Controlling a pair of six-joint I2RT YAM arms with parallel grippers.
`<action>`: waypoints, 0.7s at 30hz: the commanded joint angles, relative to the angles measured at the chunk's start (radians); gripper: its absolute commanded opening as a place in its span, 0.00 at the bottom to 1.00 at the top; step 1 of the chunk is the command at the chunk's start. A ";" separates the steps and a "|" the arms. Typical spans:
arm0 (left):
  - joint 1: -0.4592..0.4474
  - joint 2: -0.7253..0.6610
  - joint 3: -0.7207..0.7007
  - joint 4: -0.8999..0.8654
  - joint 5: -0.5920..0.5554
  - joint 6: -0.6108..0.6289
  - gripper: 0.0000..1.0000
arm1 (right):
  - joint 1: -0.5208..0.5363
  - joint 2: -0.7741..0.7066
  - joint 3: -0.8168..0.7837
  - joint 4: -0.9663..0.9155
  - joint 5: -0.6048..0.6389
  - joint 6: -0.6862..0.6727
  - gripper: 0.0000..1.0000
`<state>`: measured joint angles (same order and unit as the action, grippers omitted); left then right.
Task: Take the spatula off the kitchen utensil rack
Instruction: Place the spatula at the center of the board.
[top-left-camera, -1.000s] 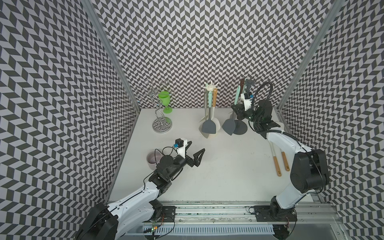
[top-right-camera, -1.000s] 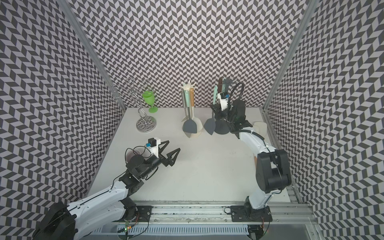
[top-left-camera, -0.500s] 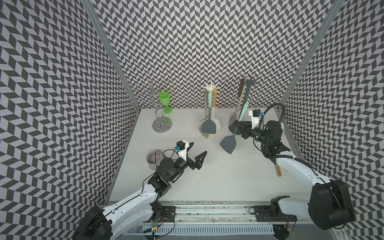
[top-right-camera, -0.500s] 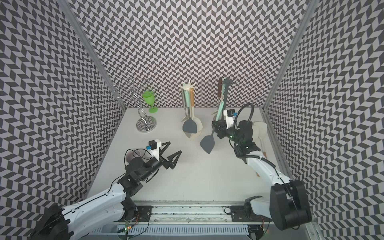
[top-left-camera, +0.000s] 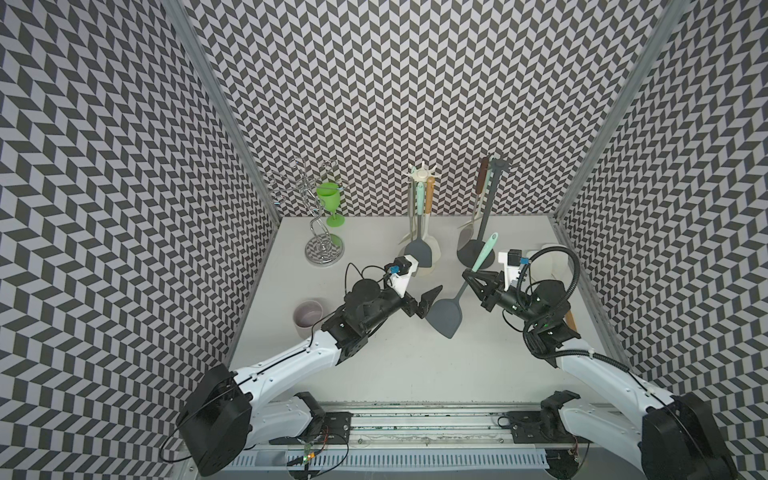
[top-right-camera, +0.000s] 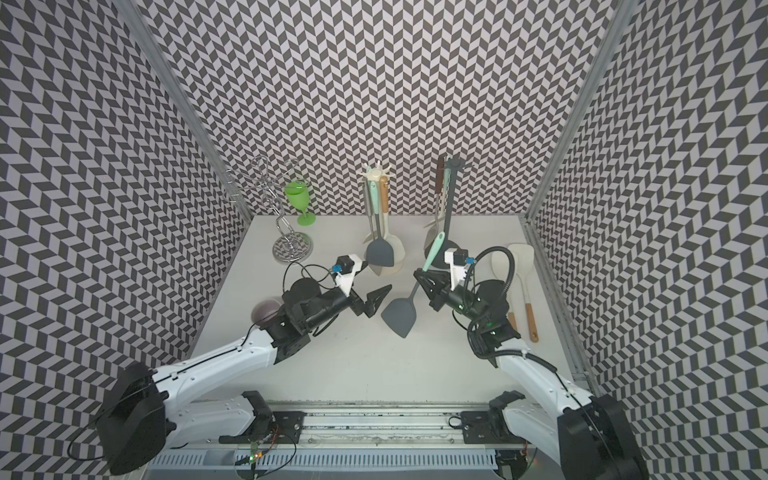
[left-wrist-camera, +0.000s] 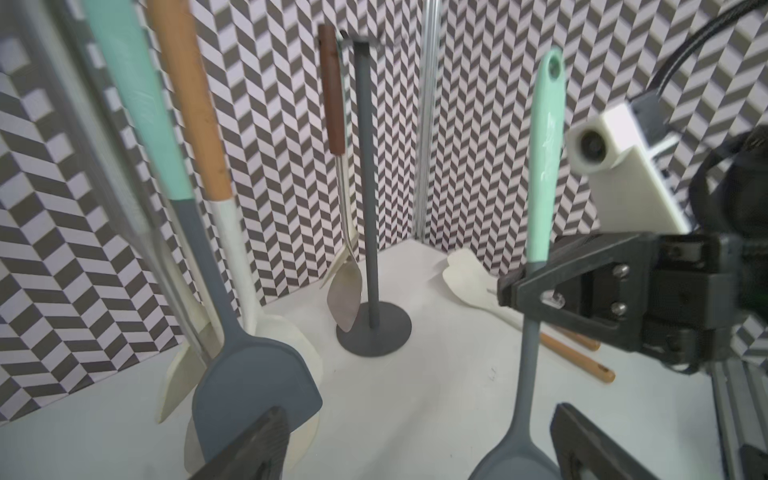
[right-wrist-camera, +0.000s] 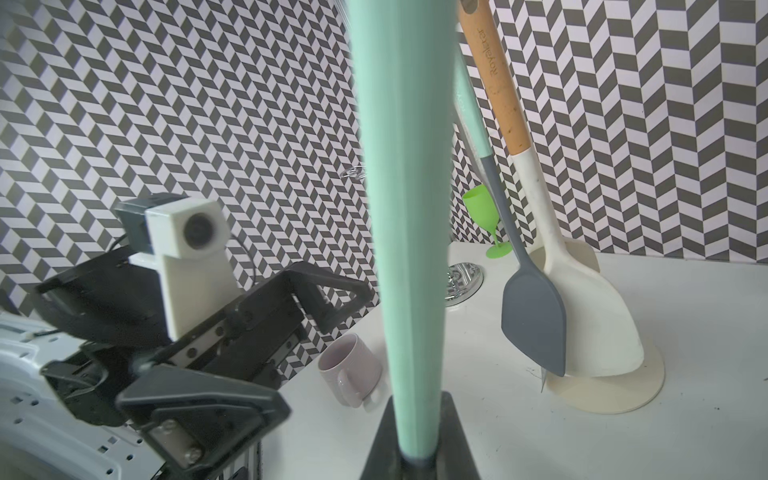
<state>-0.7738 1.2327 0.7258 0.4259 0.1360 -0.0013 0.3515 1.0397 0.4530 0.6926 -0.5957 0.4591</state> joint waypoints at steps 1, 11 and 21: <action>-0.009 0.066 0.086 -0.145 0.059 0.142 1.00 | 0.007 -0.054 -0.013 0.122 0.015 0.022 0.00; -0.098 0.243 0.302 -0.355 0.123 0.261 0.79 | 0.022 -0.113 -0.090 0.199 0.057 0.086 0.00; -0.136 0.355 0.416 -0.423 0.133 0.277 0.58 | 0.030 -0.093 -0.119 0.268 0.093 0.109 0.00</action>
<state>-0.8845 1.5547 1.0981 0.0326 0.2405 0.2626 0.3569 0.9466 0.3202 0.7937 -0.4671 0.5186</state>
